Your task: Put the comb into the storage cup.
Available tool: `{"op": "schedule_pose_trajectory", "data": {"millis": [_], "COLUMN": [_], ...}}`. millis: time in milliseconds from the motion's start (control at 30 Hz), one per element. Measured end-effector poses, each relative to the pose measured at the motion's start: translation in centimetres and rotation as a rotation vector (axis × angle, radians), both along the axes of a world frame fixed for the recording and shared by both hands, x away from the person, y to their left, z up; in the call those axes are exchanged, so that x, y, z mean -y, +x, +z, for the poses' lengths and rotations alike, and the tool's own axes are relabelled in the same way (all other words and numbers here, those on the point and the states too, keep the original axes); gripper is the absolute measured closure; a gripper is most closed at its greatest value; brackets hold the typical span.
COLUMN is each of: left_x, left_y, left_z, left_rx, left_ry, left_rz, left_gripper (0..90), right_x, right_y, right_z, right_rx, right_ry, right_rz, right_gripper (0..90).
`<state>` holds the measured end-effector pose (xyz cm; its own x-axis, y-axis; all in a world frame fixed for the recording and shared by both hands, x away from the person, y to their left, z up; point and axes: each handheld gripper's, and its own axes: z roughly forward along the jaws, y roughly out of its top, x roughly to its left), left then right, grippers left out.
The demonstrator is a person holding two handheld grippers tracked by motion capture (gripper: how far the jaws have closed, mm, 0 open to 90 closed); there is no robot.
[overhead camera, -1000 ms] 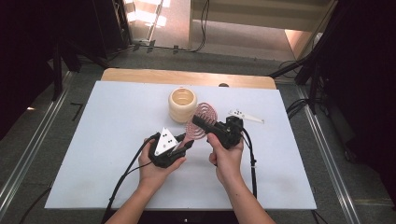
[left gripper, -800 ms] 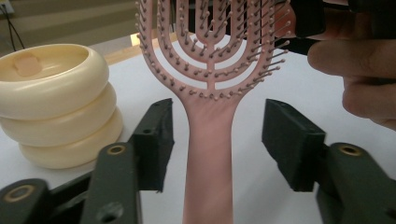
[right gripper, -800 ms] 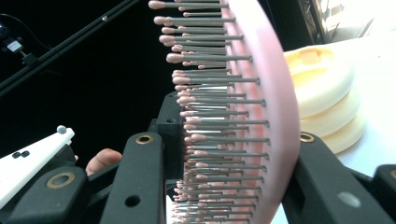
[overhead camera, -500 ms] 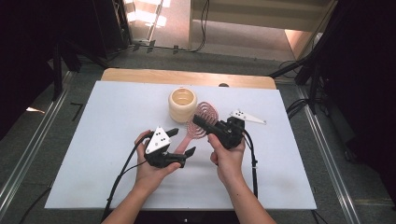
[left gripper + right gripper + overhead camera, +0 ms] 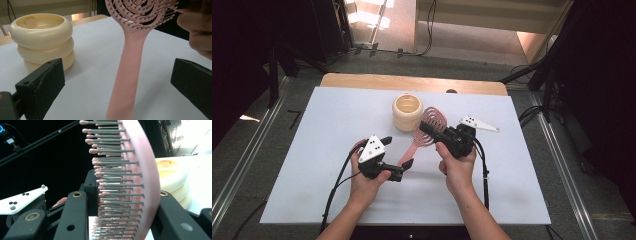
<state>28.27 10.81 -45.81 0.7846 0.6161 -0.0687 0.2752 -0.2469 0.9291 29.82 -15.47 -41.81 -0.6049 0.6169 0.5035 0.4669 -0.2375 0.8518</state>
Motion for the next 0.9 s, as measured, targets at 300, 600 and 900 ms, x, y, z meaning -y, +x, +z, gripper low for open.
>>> {"op": "schedule_pose_trajectory", "data": {"millis": [300, 600, 900], "left_x": [-1.0, -2.5, -4.8], "left_y": [-0.1, -0.3, -0.4], "left_z": [0.2, 0.2, 0.1], "left_rx": [0.024, 0.036, 0.043], "left_ry": [-0.006, -0.007, -0.016], "left_rz": [0.017, 0.043, 0.085], "left_gripper": [0.0, 0.0, 0.0], "right_x": [0.0, 0.2, 0.5], "right_y": [0.1, 0.3, 0.3], "right_z": [0.4, 0.6, 0.8], "right_rx": [0.021, 0.039, 0.045], "right_ry": [-0.014, -0.019, -0.032], "right_rz": [0.001, 0.004, 0.000], "right_gripper": [61.6, 61.6, 61.7]}}
